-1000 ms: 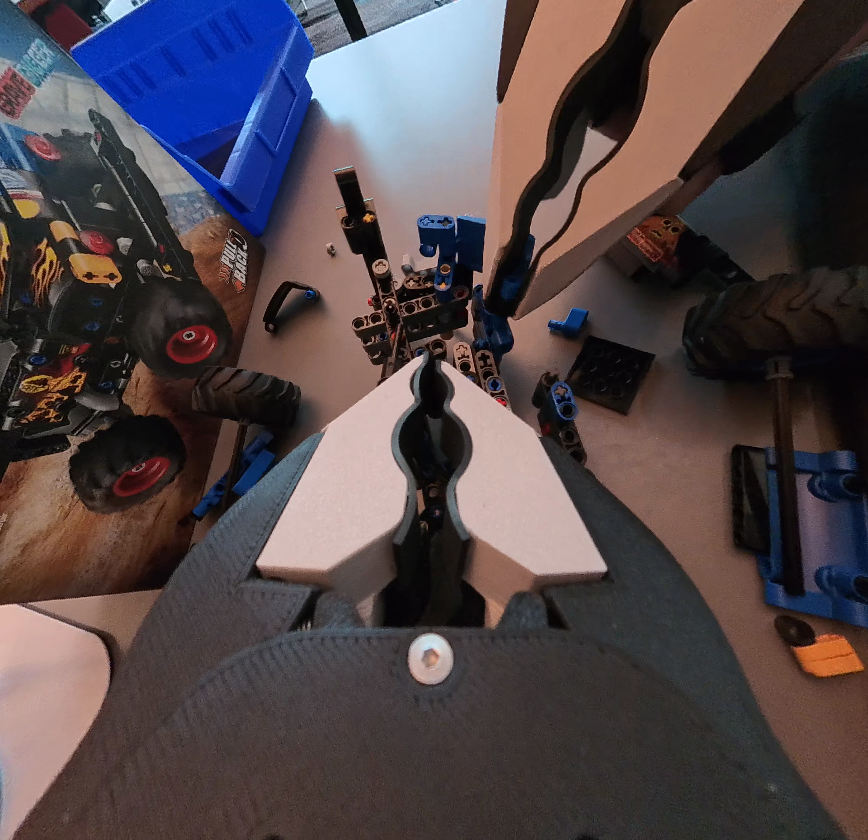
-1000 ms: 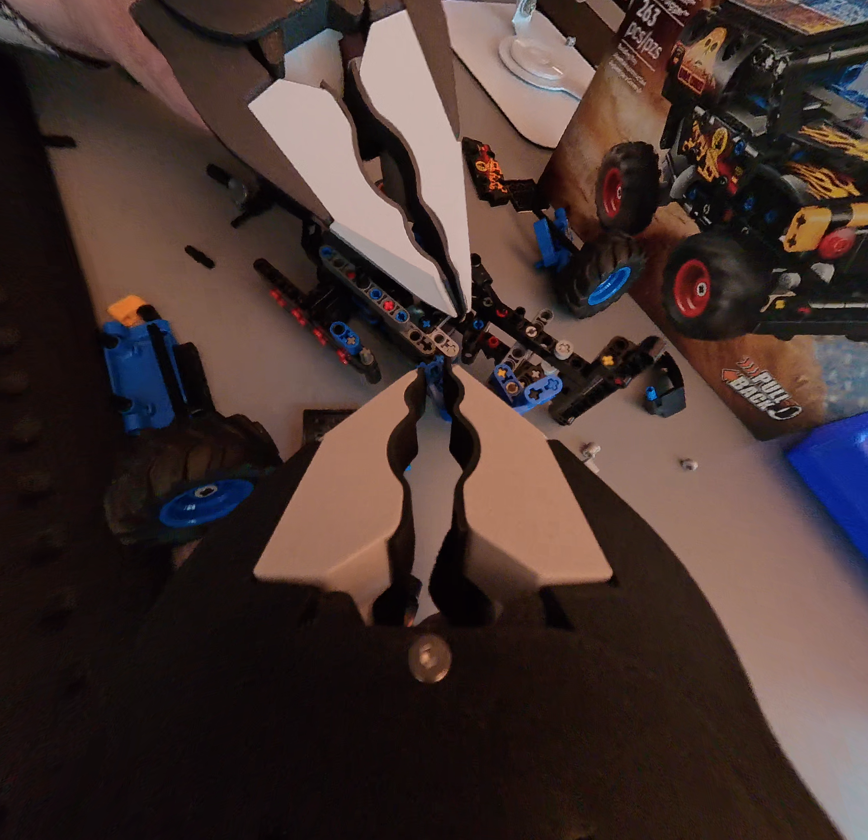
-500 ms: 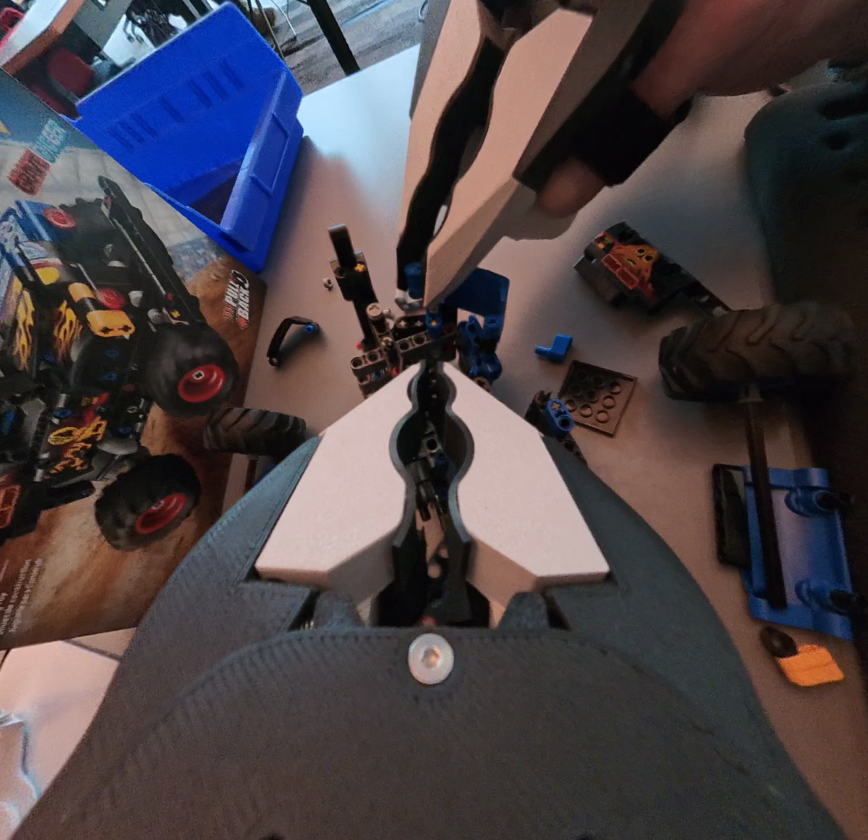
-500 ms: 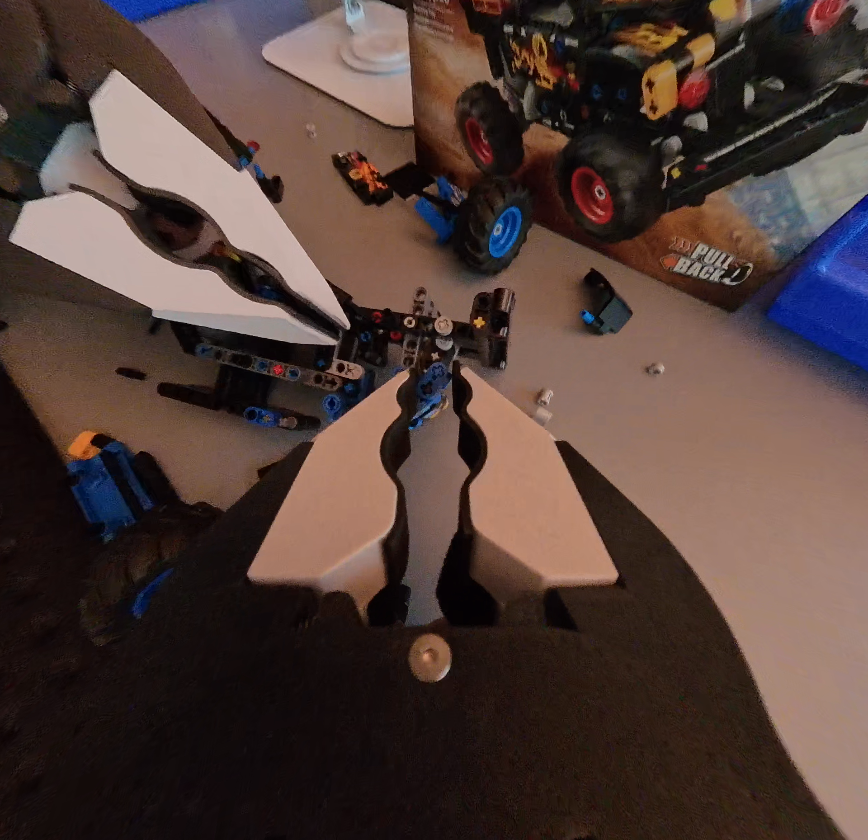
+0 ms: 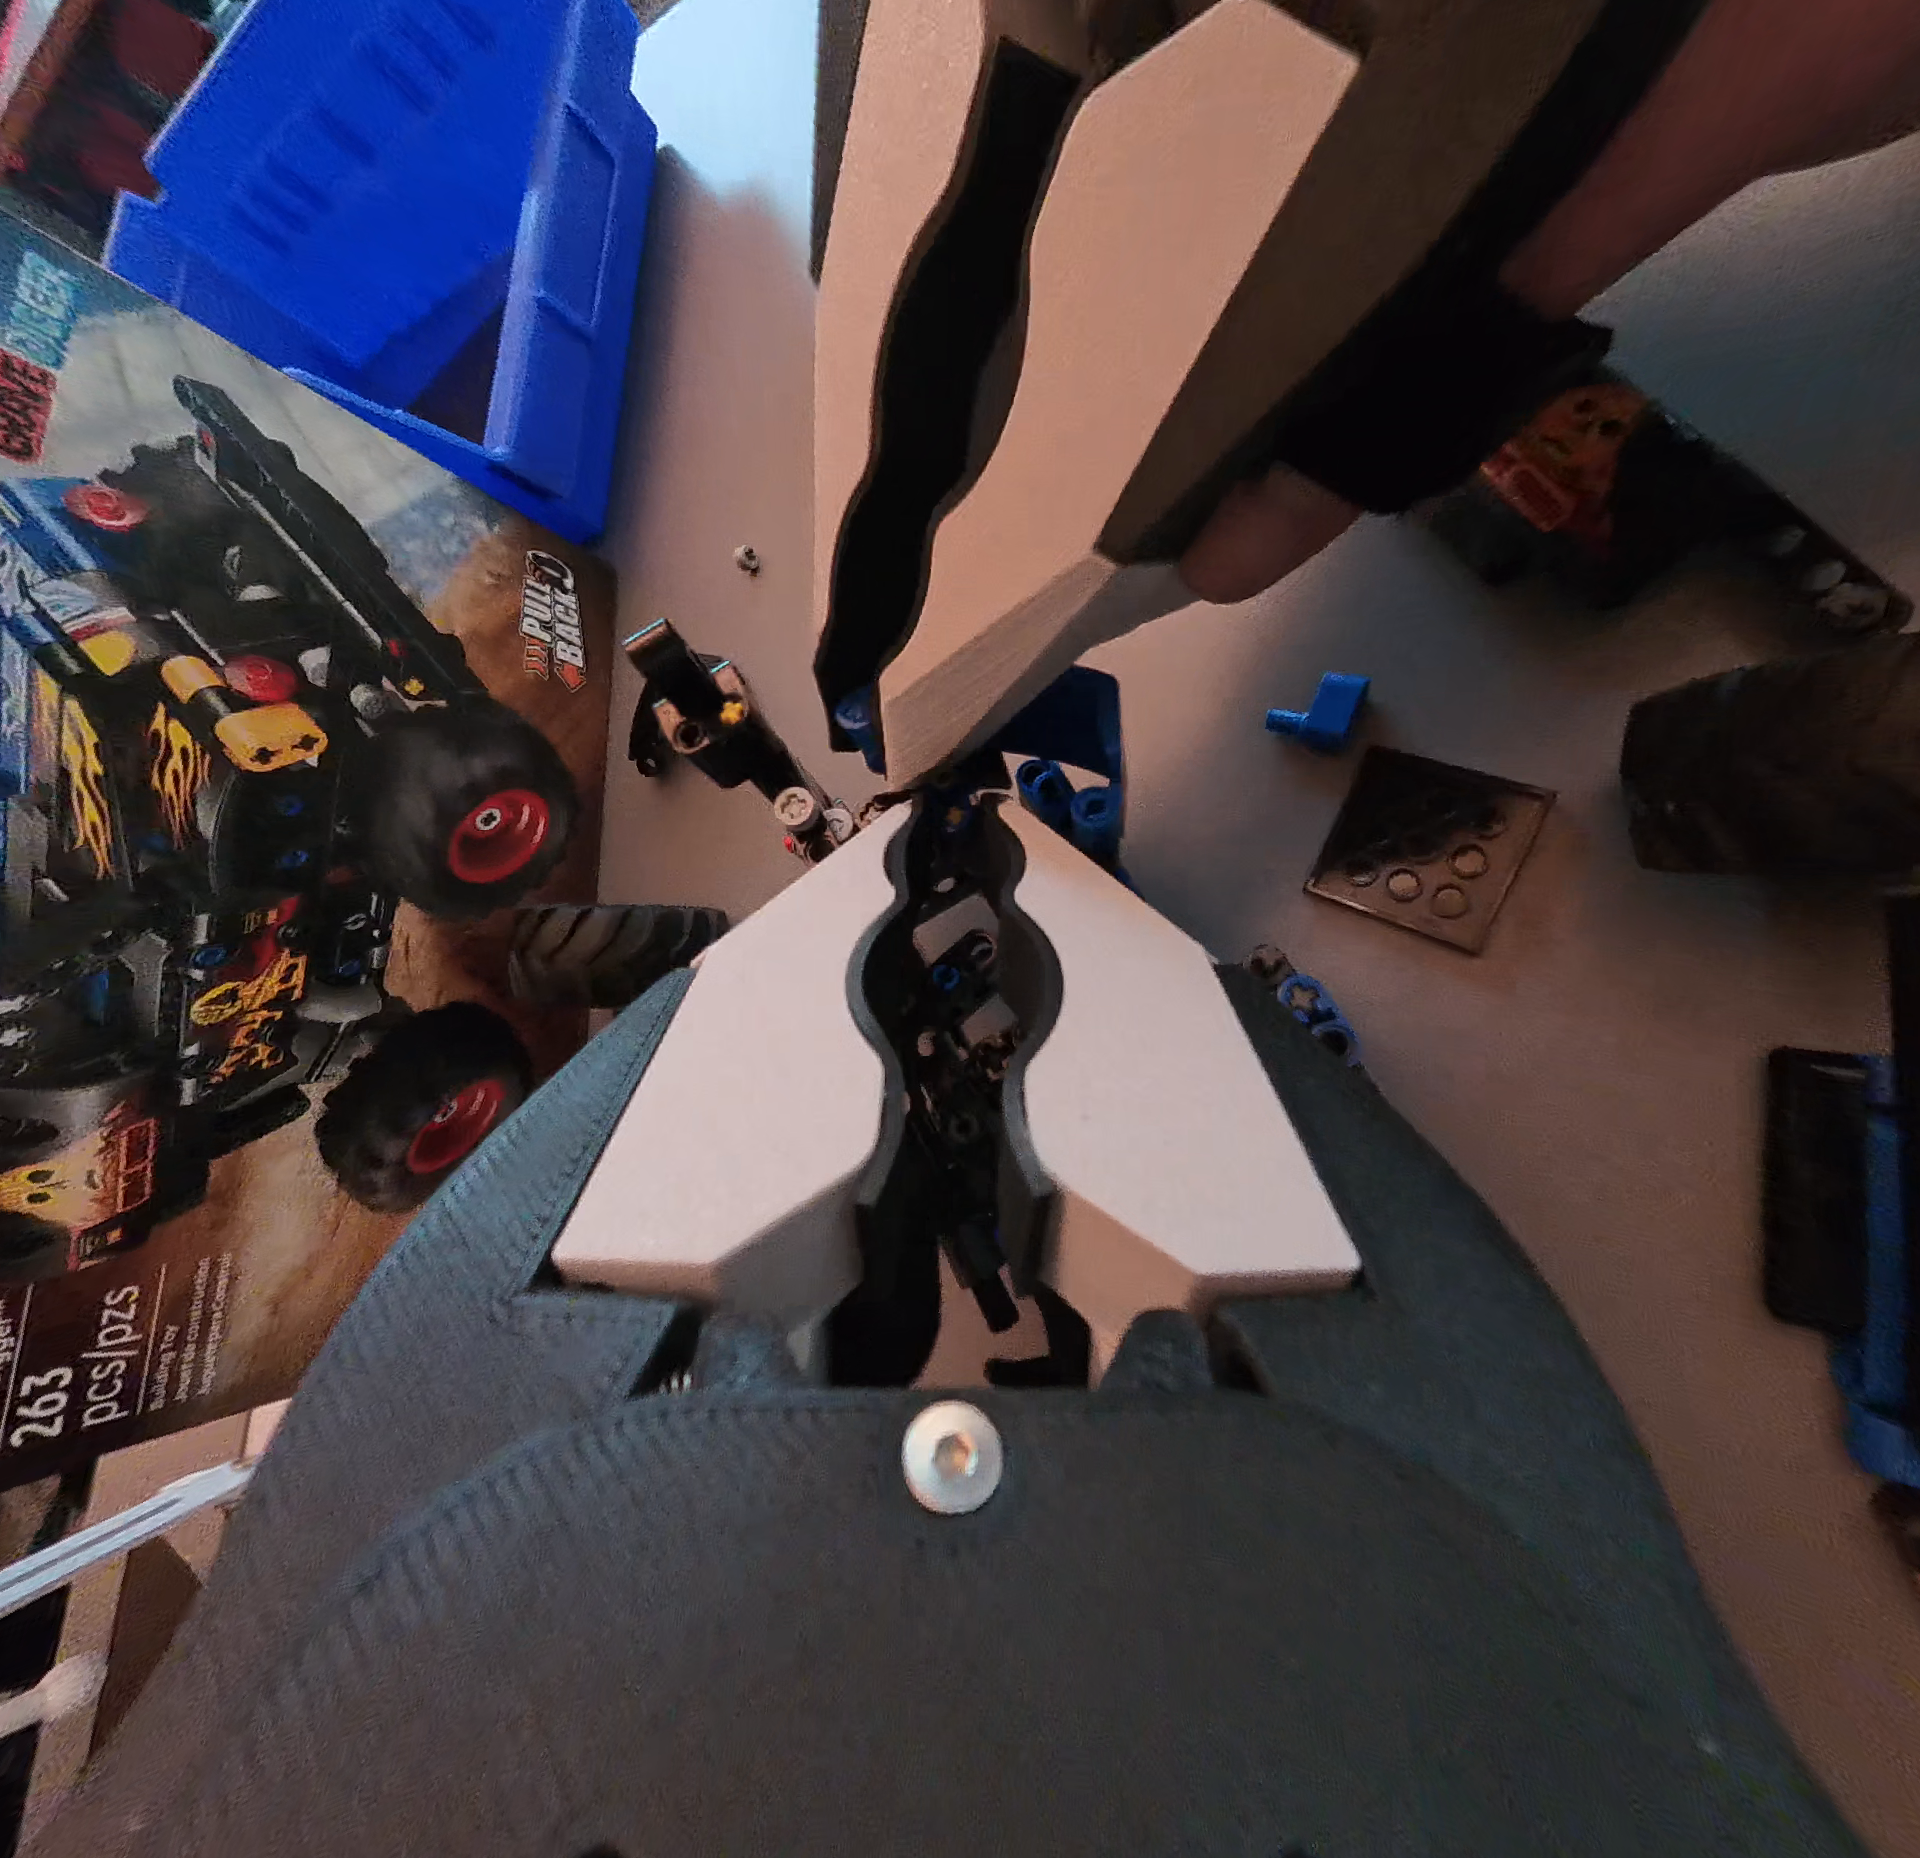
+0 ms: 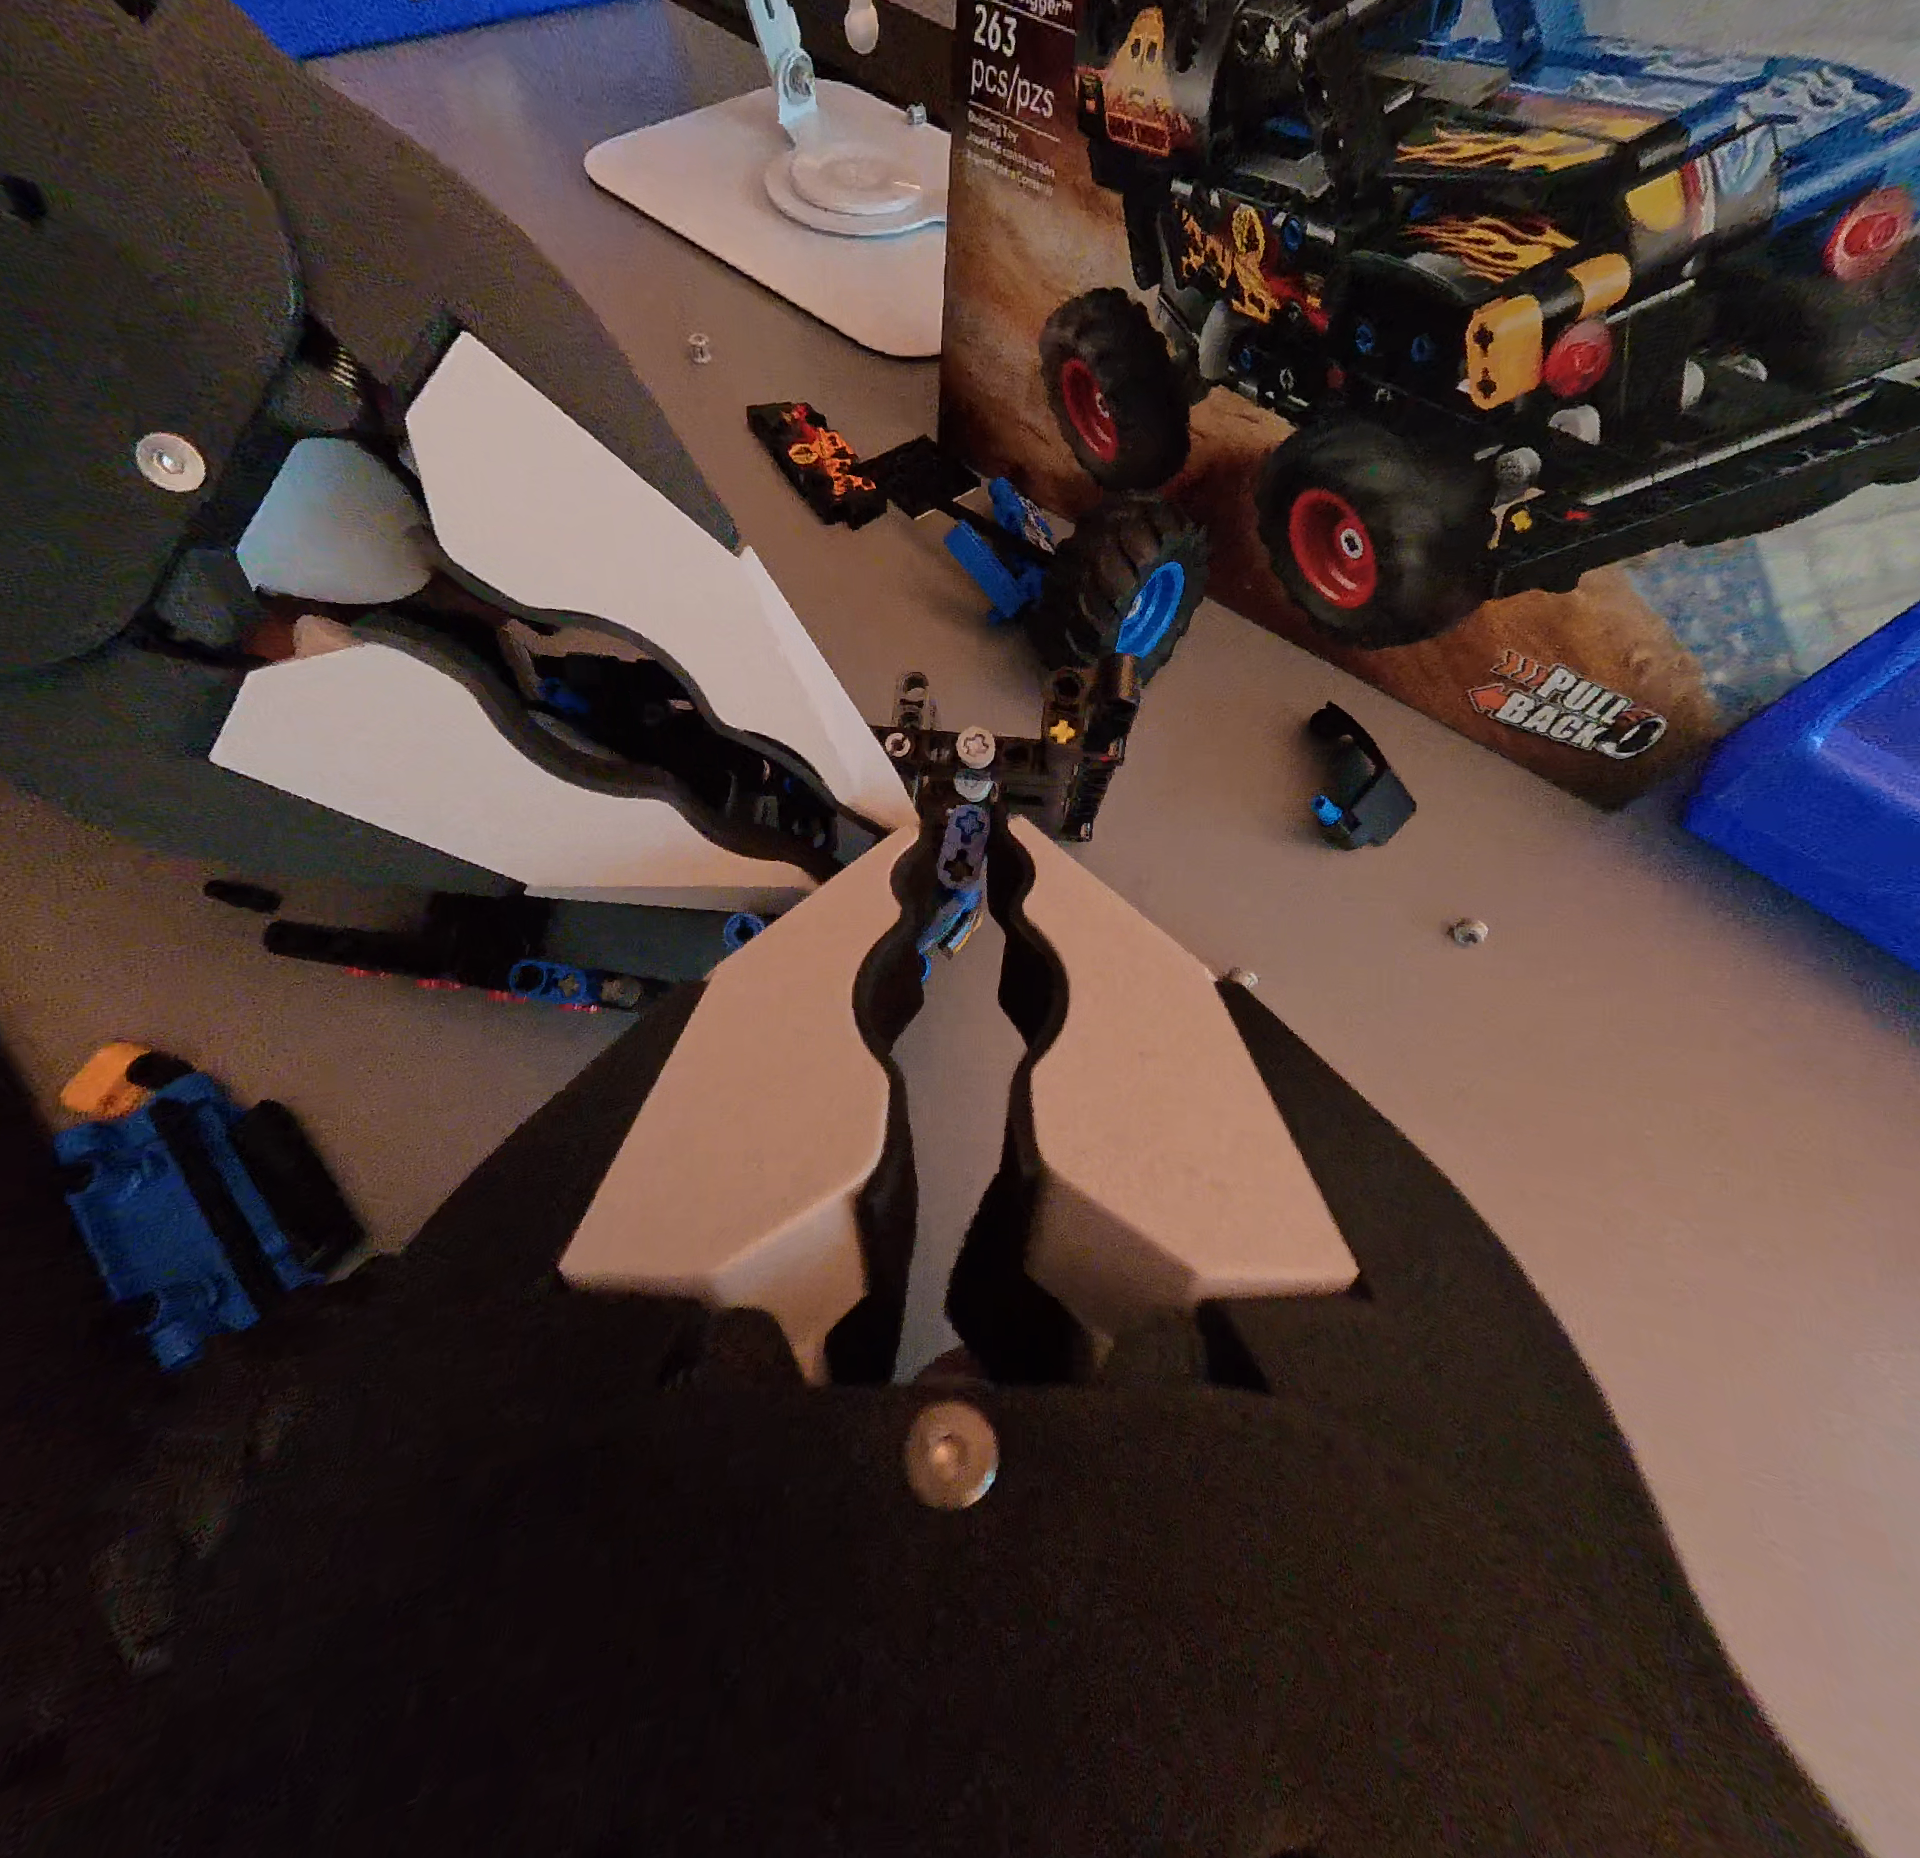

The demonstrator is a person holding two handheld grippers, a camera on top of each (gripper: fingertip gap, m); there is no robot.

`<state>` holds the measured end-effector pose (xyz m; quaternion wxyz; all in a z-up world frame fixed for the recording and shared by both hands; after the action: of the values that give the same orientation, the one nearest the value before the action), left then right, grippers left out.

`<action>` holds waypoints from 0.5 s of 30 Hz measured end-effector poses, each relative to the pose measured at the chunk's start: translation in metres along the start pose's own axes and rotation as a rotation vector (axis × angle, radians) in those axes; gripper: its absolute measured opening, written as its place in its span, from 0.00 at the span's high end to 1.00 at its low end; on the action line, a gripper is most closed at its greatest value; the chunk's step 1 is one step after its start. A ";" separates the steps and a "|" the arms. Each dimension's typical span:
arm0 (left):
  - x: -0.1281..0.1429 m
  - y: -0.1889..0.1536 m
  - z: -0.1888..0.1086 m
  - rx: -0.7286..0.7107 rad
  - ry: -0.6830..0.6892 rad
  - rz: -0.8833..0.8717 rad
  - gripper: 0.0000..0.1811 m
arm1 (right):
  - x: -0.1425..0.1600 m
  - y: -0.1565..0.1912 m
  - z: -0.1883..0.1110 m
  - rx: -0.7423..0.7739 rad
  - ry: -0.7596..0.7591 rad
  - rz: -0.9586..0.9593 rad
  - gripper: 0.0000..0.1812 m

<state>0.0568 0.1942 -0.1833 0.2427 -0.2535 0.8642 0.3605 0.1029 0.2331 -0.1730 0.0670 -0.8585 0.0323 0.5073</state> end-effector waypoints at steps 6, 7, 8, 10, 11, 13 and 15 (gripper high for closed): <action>-0.003 -0.002 0.003 -0.001 -0.042 -0.021 0.95 | -0.001 0.001 -0.005 0.052 -0.006 -0.070 0.98; -0.003 -0.001 0.003 0.004 -0.043 -0.027 0.95 | -0.001 0.000 -0.006 0.042 -0.004 -0.058 0.98; -0.003 -0.001 0.004 0.001 -0.048 -0.031 0.95 | 0.000 -0.002 -0.006 0.017 -0.014 -0.026 0.98; -0.004 0.000 0.006 -0.001 -0.040 -0.045 0.95 | 0.003 -0.010 -0.006 -0.089 -0.047 0.103 0.98; -0.004 0.002 0.008 -0.009 -0.036 -0.059 0.95 | 0.003 -0.015 -0.005 -0.115 -0.057 0.139 0.97; -0.004 0.006 0.013 -0.026 -0.019 -0.064 0.95 | 0.001 -0.018 -0.001 -0.058 -0.023 0.100 0.98; -0.004 0.006 0.009 -0.009 -0.064 -0.090 0.95 | -0.005 -0.010 -0.003 0.051 0.039 -0.050 0.98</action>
<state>0.0579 0.2059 -0.1835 0.2851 -0.2816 0.8421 0.3608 0.1046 0.2421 -0.1663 0.1010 -0.8669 0.0249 0.4875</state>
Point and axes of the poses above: each gripper's, where its closed fingertips meet, z out along the fingers, x out of its underside, y = z × x across the jaws, the point moved 5 cm from there along -z, back along the fingers, and after that the axes turned 1 degree about -z, right-handed, at the moved point
